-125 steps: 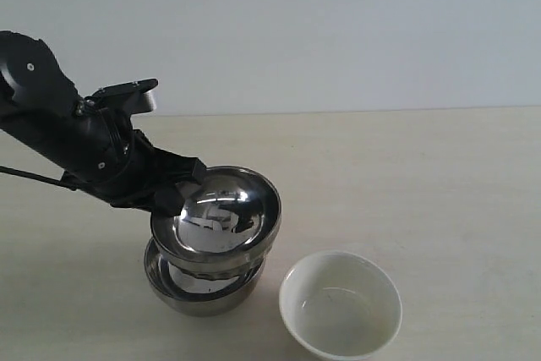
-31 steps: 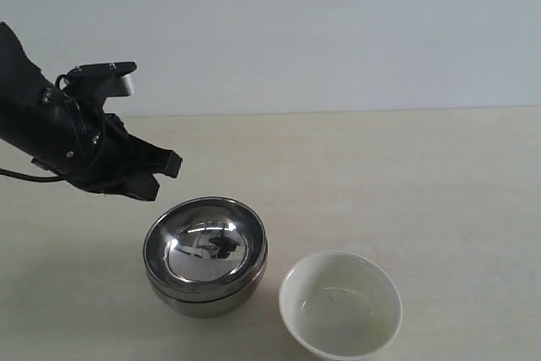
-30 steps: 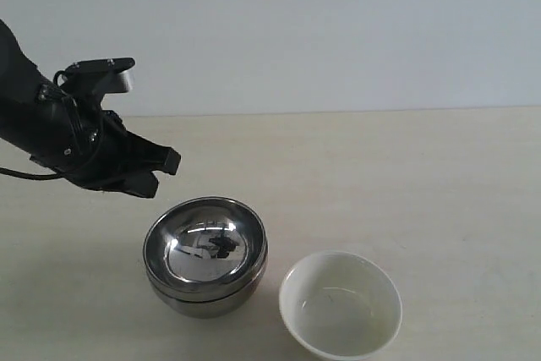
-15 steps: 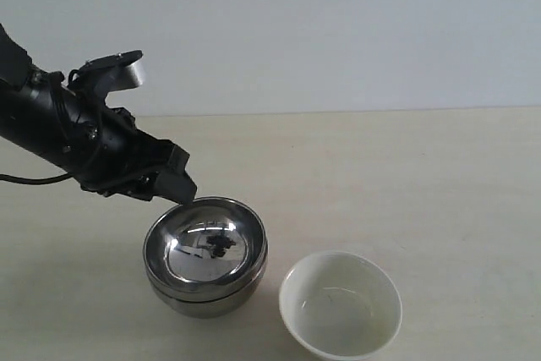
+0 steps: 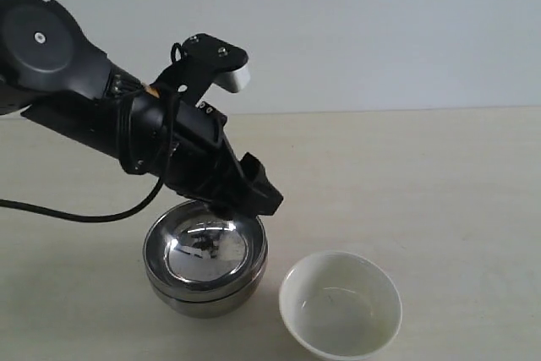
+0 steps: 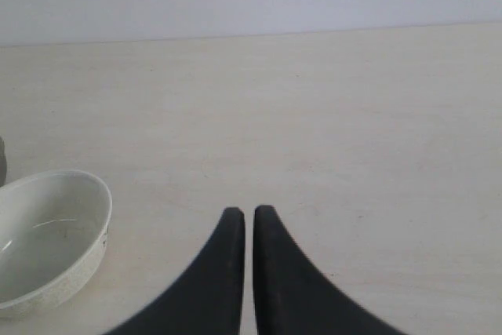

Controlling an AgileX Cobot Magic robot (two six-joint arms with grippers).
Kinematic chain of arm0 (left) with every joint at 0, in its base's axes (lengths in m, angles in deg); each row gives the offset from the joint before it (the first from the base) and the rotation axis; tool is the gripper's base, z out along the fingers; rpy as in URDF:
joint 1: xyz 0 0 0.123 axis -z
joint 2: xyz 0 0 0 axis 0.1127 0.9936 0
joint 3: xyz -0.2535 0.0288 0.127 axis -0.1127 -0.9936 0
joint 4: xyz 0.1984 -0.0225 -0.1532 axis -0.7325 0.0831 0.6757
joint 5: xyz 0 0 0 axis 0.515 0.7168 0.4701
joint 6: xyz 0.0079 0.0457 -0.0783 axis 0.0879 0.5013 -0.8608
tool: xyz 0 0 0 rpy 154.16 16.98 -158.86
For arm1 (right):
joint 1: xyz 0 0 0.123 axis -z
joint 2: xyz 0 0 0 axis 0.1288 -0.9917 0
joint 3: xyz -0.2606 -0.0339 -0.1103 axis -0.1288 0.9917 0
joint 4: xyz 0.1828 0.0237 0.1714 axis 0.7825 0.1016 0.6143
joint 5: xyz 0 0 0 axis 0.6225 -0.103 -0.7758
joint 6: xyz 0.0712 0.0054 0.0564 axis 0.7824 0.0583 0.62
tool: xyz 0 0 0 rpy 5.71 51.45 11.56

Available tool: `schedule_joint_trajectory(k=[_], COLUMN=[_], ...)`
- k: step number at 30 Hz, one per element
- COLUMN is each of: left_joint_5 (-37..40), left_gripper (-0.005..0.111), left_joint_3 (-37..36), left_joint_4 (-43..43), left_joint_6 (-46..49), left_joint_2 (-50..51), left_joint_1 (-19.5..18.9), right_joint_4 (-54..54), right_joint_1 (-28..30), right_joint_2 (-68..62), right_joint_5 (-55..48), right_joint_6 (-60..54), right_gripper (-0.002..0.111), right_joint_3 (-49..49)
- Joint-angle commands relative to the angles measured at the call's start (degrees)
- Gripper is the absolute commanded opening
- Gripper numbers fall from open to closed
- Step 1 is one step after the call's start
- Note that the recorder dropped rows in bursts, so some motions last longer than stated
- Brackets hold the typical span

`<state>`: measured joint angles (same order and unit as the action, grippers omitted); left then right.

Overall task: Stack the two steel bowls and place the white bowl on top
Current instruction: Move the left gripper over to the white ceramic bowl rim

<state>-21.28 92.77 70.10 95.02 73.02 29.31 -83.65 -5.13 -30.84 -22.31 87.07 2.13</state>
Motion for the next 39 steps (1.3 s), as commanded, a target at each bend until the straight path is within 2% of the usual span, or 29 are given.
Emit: schedule_joint_trajectory(k=[1,9,14,19,32,39], left_joint_5=[-0.50,0.04,0.19,2.61,3.11,4.57], left_gripper=[0.064,0.064,0.064,0.064,0.064,0.064], left_joint_3=[2.42,7.55,14.04,18.37,18.59,18.59], left_joint_4=[-2.10,-5.98,-8.82,-12.60,-14.66,-13.63], left_joint_6=[-4.13,-5.75,-5.87,-6.87,-7.11,-6.23], left_joint_2=[1.66,9.58,16.07,21.27,26.88,28.26], left_joint_1=[0.45,2.82,5.22,5.39,5.39,6.86], right_joint_4=[-0.44,-0.44,-0.44,-0.44,-0.44,-0.44], right_joint_1=[0.05,0.05,0.05,0.05,0.05,0.05], right_joint_2=[0.29,0.29,0.29,0.29,0.29,0.29], right_joint_5=[0.22,0.22,0.22,0.22,0.22,0.22], right_joint_6=[-0.03,-0.03,-0.03,-0.03,-0.03,-0.03], right_gripper=[0.000,0.000,0.000,0.000,0.000,0.000], right_joint_3=[0.23,0.23,0.23,0.23,0.23,0.23])
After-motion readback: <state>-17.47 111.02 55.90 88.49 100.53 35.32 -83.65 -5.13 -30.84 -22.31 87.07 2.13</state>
